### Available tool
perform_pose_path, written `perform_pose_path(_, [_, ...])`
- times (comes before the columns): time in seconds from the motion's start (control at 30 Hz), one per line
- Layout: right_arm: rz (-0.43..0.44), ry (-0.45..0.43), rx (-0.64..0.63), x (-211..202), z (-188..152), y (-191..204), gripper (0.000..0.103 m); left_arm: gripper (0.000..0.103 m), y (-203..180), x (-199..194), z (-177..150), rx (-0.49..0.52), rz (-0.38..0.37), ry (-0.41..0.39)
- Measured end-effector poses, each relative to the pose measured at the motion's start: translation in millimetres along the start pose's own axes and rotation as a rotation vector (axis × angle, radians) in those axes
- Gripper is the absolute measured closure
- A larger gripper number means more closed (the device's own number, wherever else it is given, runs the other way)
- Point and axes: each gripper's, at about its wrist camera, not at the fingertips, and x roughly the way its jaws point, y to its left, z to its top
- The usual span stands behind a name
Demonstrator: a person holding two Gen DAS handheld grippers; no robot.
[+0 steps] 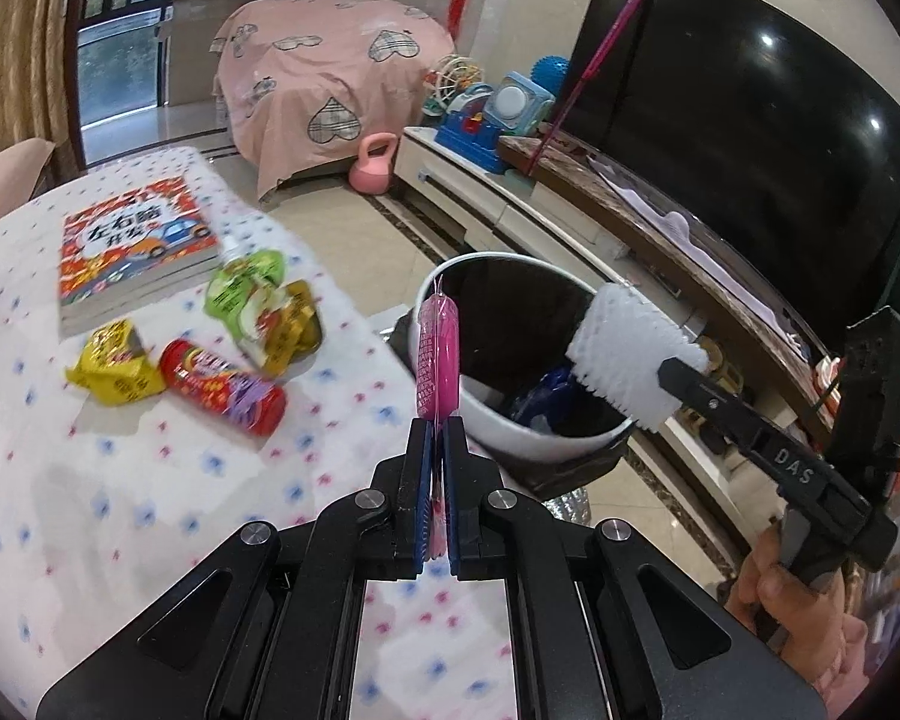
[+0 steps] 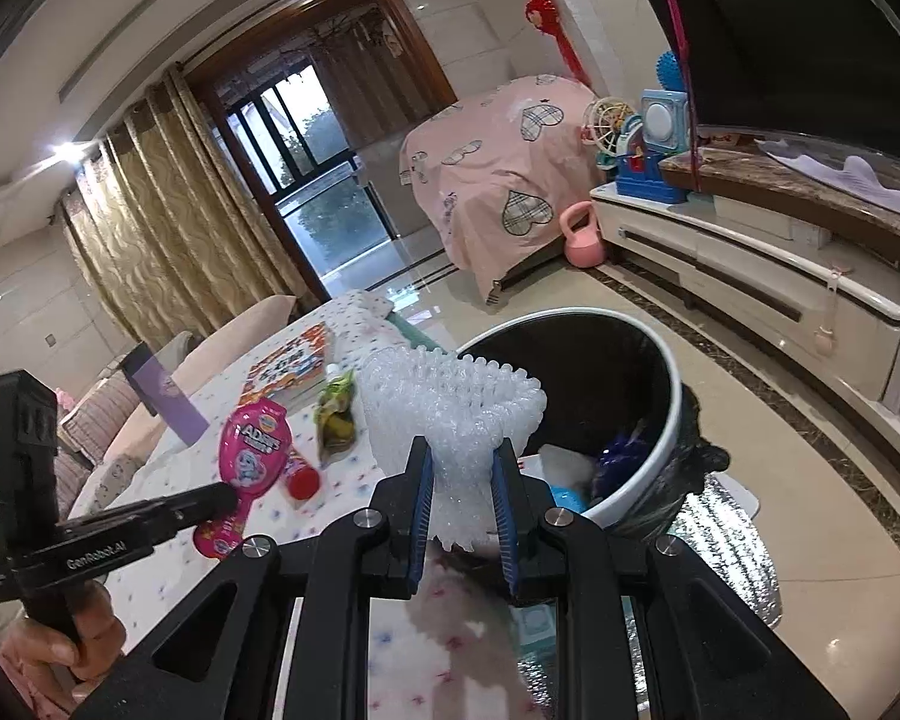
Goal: Collect trash
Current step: 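Carry pink comb and white brush over the bin and open both tools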
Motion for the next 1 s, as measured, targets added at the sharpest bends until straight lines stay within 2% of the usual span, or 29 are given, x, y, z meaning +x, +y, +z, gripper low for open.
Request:
perform_pose_path(0.53, [-0.06,0.03,-0.008,14.1,17.7,-24.1,0.084,0.1,-37.3,44.9,32.2,0.067,-0.016,0.036])
perform_pose_path(1.0, [-0.093,0.084,-0.022,34.6,23.6,-36.9,0.083,0.1,-48.9,75.6,35.9,0.078,-0.017,0.09])
